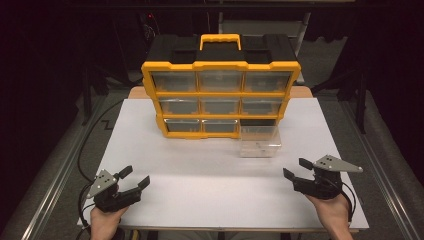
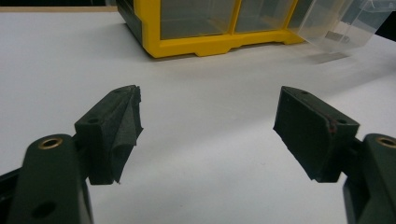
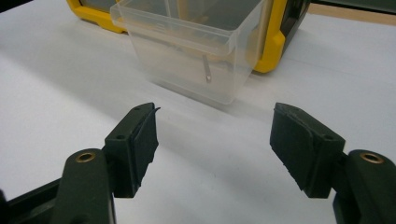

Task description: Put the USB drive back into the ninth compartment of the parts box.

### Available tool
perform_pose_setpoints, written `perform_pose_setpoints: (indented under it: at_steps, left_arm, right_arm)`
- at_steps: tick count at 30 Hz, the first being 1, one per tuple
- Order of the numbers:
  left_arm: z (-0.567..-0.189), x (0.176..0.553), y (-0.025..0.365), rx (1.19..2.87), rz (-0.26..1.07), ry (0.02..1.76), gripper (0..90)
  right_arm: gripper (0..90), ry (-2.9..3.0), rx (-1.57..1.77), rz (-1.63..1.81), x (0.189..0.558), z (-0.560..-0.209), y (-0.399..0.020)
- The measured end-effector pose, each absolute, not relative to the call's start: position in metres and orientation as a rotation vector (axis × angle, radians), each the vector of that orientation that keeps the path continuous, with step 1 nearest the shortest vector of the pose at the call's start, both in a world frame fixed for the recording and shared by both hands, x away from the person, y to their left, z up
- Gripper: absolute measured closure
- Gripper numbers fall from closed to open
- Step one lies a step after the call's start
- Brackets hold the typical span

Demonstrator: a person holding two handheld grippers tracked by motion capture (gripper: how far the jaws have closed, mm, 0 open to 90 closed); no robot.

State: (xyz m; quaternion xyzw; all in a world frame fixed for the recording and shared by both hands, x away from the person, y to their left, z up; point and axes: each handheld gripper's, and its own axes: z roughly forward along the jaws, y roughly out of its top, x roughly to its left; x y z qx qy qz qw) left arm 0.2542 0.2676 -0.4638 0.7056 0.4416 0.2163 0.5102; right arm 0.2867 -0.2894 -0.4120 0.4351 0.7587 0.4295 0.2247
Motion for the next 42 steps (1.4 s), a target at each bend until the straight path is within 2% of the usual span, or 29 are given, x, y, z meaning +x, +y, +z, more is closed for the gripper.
perform_pose_setpoints:
  at_steps: [42]
  left_arm:
    - [-0.464,0.254,0.267,1.7,0.519,1.06,24.0]
  right_arm:
    - [26.3,1.951,1.265,1.259,0.264,-0.454,-0.314]
